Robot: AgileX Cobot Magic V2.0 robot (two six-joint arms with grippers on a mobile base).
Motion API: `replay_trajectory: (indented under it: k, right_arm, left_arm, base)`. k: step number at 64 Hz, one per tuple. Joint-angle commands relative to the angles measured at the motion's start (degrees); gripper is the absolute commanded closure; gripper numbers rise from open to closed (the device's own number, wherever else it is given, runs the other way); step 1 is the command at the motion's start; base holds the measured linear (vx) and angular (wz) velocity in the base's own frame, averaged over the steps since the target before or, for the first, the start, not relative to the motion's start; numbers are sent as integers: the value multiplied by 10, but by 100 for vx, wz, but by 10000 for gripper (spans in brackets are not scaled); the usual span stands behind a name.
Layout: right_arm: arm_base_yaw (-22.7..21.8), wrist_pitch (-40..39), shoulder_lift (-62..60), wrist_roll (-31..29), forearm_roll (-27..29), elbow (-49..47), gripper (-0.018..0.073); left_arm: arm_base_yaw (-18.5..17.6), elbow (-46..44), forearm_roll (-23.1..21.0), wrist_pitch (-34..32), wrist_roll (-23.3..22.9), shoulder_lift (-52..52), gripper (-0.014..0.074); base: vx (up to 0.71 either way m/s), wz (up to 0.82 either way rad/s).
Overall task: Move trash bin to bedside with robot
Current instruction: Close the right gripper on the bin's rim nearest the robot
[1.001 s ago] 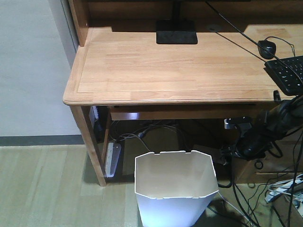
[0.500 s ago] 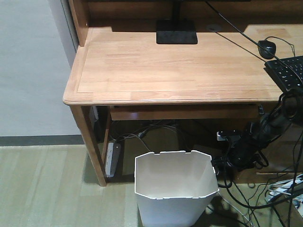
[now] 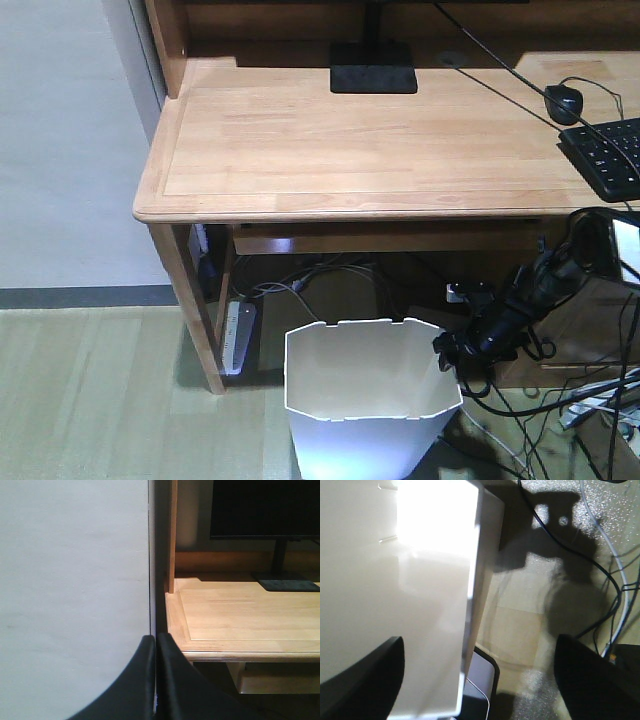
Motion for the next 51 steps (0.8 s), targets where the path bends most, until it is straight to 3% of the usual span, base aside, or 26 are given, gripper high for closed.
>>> replay_trajectory:
  k: [1,38,43,51]
  right_arm:
    - [-3,12,-13,-12,14,-28,-13]
    - [-3,118,116,-1,20,-205,-4]
    - [-3,128,127,-1,20,-220,21]
    - [-3,147,141,-1,20,-239,141]
  left_arm:
    - [2,16,-6,-38,-2,-5,602]
    - [2,16,-6,-38,-2,-5,602]
    - [2,16,-6,-38,-2,-5,602]
    - [2,16,-6,-38,-2,-5,602]
  base:
    - [0,0]
    - [0,0]
    - [0,0]
    - [0,0]
